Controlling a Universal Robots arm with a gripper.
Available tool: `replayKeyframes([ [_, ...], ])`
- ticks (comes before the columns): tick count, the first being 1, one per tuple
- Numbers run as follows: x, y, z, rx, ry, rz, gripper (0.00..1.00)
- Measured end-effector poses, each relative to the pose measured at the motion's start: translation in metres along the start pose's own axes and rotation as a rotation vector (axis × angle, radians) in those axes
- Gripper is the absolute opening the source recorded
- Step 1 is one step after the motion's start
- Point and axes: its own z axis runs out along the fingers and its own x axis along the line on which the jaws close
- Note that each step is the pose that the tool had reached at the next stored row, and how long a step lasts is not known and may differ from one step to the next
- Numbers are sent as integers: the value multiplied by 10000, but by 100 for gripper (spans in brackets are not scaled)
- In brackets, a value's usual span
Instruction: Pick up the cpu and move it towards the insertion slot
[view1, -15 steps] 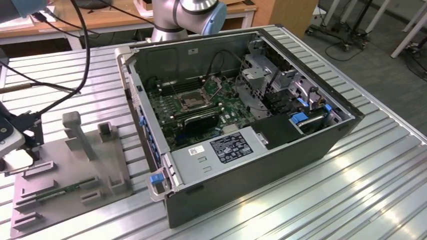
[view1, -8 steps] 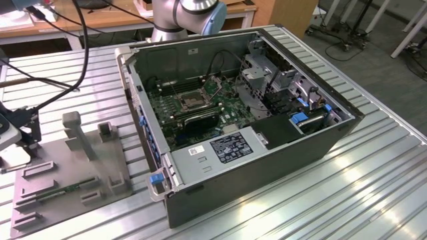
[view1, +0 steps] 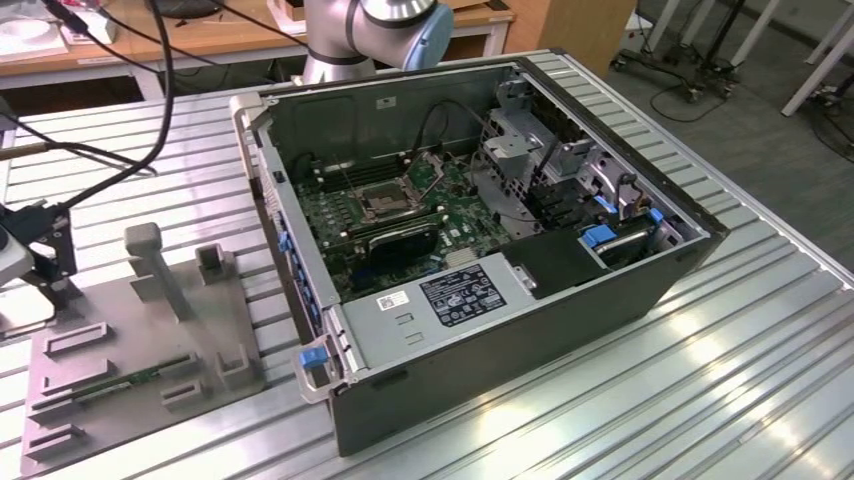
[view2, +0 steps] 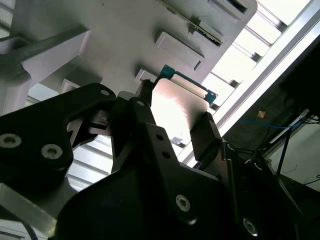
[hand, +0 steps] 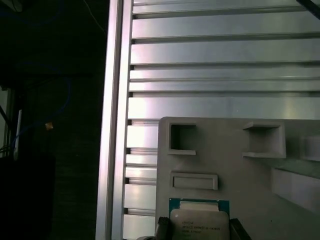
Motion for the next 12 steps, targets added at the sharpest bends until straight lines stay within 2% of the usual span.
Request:
replayKeyframes([
  [7, 0, 5, -116, 0, 0, 0, 55],
  [12, -1, 5, -119, -1, -2, -1, 55],
])
